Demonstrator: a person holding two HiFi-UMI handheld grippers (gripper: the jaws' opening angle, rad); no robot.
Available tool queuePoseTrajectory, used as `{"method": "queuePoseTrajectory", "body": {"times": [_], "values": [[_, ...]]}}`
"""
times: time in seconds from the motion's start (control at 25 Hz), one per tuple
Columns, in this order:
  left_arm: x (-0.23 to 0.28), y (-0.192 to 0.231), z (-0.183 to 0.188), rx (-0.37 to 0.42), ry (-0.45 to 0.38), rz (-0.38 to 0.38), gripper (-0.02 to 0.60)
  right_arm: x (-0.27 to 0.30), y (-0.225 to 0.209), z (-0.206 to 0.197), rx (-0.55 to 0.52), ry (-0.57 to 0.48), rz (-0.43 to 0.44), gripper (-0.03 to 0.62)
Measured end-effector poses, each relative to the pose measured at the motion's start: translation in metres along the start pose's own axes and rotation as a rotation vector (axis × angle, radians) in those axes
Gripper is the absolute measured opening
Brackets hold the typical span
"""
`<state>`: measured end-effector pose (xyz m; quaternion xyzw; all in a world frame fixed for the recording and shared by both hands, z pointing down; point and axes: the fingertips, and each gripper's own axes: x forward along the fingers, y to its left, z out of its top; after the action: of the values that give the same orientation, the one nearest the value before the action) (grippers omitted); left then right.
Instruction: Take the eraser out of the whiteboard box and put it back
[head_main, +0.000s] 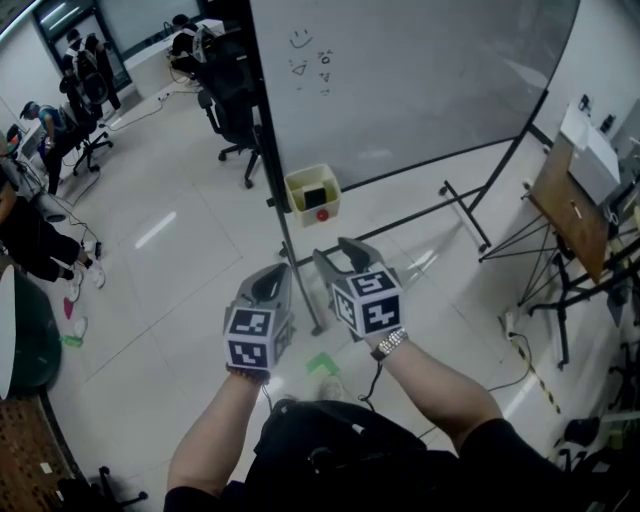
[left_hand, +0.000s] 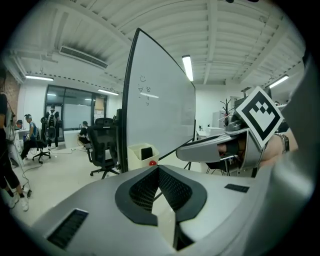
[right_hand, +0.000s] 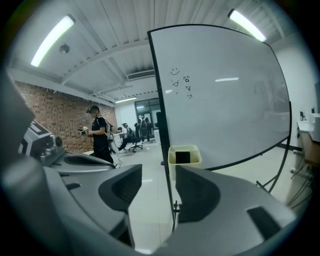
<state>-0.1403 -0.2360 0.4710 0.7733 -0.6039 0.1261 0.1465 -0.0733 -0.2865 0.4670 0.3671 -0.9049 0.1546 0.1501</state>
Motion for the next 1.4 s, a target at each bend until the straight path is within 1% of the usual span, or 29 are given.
{"method": "queuePoseTrajectory", "body": {"times": [0.12,0.32,0.76,0.96,1.24,1.4], "values": [[0.01,0.008,0.003,-0.001,0.002,0.011,0.0,0.017,-0.009,0.006,-0.002,0.0,-0.008,0.244],[0.029,0.024,0.006,-0.002,0.003,0.009,0.0,0.047,-0.024,0.009,-0.006,0.015,-0.038,0.261],[0.079,0.081,0.023,-0.008,0.007,-0.036,0.0,0.123,-0.057,0.017,-0.008,0.07,-0.136,0.316],[0.101,0.101,0.021,-0.014,0.029,-0.059,0.0,0.15,-0.07,0.01,-0.003,0.117,-0.174,0.351],[0.122,0.115,0.019,-0.02,0.047,-0.086,0.0,0.176,-0.079,0.002,0.0,0.153,-0.193,0.351],[0.126,0.122,0.019,-0.021,0.053,-0.089,0.0,0.182,-0.081,0.001,-0.002,0.168,-0.203,0.335]]}}
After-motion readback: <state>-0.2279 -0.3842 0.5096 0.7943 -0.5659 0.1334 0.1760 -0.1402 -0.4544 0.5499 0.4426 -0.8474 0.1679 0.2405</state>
